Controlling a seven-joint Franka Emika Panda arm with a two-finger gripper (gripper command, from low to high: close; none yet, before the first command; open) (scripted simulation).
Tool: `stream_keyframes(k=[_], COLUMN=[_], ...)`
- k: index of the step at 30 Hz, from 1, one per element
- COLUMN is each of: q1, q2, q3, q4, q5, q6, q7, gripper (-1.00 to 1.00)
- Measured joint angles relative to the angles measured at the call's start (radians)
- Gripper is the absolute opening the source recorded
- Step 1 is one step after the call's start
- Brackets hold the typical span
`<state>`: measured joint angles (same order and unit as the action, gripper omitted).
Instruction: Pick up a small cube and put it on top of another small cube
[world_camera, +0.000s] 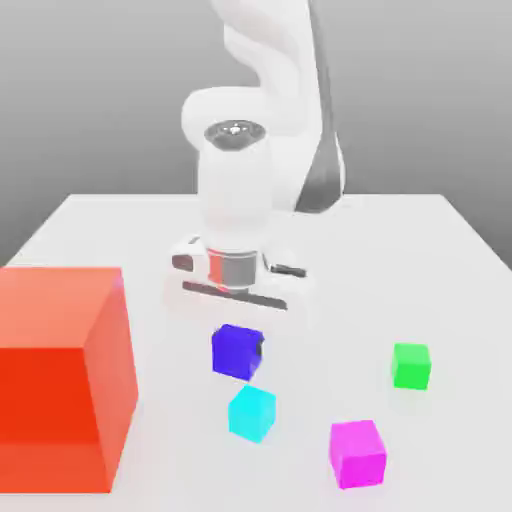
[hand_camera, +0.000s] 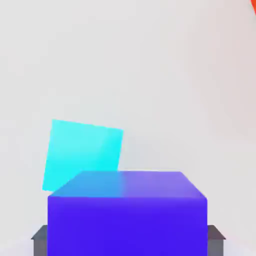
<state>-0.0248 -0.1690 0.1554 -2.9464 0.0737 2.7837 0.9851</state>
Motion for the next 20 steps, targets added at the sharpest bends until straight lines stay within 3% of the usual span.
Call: stream_keyframes(k=[10,13,17,18,20], q1=[0.389,0.382,0.36,0.355,0.356], q2=[-0.041,0.04,0.18,0.205,0.205], q3=[0.221,0.245,0.229,0.227,0.227], q4=[0.074,0.081,0.083,0.084,0.084], q5=[0.094,0.039,-0.109,-0.141,-0.141], q6=[-0.112,-0.039,0.09,0.111,0.111], q7=[-0.175,-0.142,-0.039,-0.017,-0.017], gripper=[-1.0,-1.0,-1.0,1.0,1.0])
